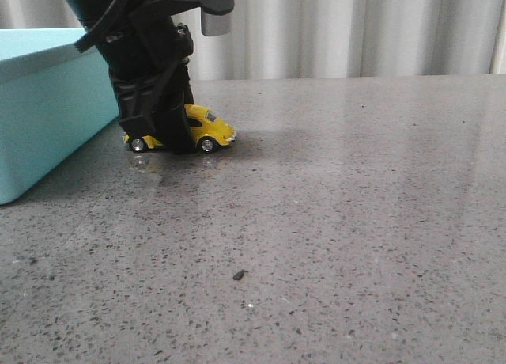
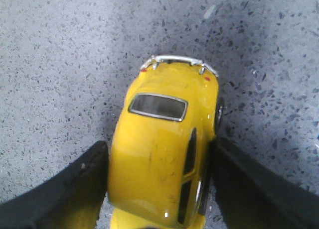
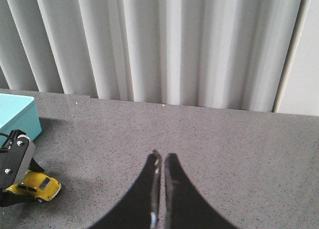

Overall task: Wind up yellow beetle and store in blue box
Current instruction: 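Lower the left gripper over the beetle and grasp its body, then lift the beetle with the left gripper toward the blue box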

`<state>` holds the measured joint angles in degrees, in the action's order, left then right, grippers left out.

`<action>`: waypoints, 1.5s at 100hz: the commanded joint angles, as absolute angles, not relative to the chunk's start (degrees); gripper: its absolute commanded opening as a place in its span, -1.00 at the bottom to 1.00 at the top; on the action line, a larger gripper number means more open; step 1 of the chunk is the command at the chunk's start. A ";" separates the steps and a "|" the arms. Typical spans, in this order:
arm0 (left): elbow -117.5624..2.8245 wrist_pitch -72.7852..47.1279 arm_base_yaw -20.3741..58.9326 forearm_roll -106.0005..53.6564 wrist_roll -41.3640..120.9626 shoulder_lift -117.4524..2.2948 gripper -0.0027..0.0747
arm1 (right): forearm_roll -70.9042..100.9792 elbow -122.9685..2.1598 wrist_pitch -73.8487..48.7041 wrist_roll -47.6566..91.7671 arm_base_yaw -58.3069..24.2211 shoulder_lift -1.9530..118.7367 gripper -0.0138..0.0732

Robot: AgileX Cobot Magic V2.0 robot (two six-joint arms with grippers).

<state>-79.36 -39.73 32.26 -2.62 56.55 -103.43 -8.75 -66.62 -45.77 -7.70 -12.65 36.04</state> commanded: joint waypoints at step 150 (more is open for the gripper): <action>-104.48 -56.30 31.85 -2.95 51.30 -101.16 -0.69 | -12.01 -67.68 -41.37 -7.75 -12.60 36.22 -0.82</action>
